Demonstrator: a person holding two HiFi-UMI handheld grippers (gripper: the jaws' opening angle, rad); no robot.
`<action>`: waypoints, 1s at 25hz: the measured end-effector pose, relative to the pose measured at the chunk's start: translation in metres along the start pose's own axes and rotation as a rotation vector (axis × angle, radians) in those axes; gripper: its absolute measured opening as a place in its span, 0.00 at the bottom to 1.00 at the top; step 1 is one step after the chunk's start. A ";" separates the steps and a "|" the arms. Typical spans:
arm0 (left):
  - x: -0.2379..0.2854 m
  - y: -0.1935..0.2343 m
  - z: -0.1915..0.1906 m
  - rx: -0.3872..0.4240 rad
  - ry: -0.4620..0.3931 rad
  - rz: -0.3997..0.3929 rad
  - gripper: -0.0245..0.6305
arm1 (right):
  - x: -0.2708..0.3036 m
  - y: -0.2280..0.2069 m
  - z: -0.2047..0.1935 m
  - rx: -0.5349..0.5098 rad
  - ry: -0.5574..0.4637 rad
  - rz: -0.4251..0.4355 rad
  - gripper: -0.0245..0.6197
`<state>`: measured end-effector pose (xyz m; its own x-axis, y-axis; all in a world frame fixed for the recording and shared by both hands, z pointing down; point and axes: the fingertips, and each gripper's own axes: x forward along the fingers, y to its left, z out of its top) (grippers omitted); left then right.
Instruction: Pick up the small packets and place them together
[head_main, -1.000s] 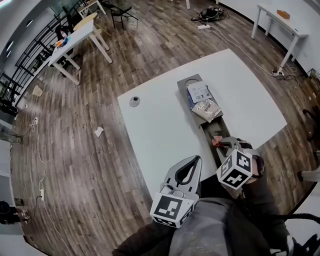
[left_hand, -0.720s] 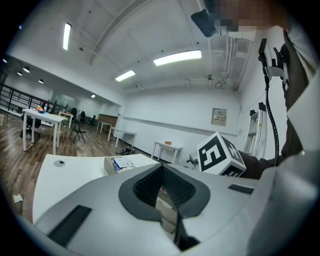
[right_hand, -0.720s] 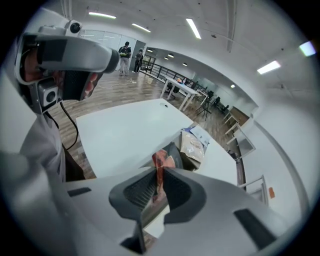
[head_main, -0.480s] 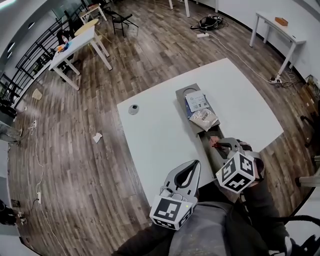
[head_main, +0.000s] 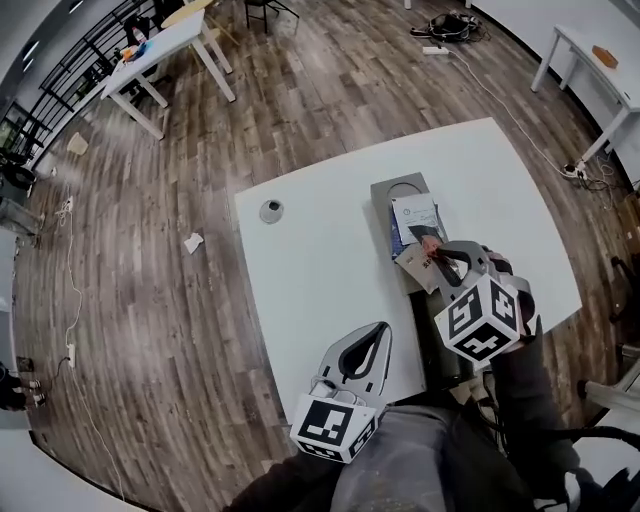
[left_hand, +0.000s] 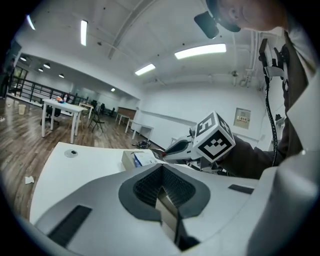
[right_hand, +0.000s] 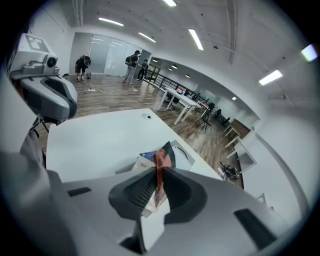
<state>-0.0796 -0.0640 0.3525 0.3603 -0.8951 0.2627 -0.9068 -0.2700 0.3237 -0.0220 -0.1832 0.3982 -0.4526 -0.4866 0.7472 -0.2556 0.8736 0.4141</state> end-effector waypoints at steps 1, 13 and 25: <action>0.005 0.005 -0.003 -0.010 0.009 0.011 0.04 | 0.009 -0.004 0.001 -0.003 -0.001 0.010 0.11; 0.019 0.028 -0.022 -0.104 0.047 0.086 0.04 | 0.051 0.011 0.000 0.006 0.013 0.167 0.24; 0.002 0.021 -0.016 -0.073 0.025 0.082 0.04 | 0.033 0.019 0.011 0.088 -0.082 0.166 0.28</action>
<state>-0.0939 -0.0653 0.3746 0.2917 -0.9038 0.3132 -0.9154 -0.1687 0.3656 -0.0514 -0.1825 0.4254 -0.5621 -0.3378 0.7549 -0.2435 0.9399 0.2392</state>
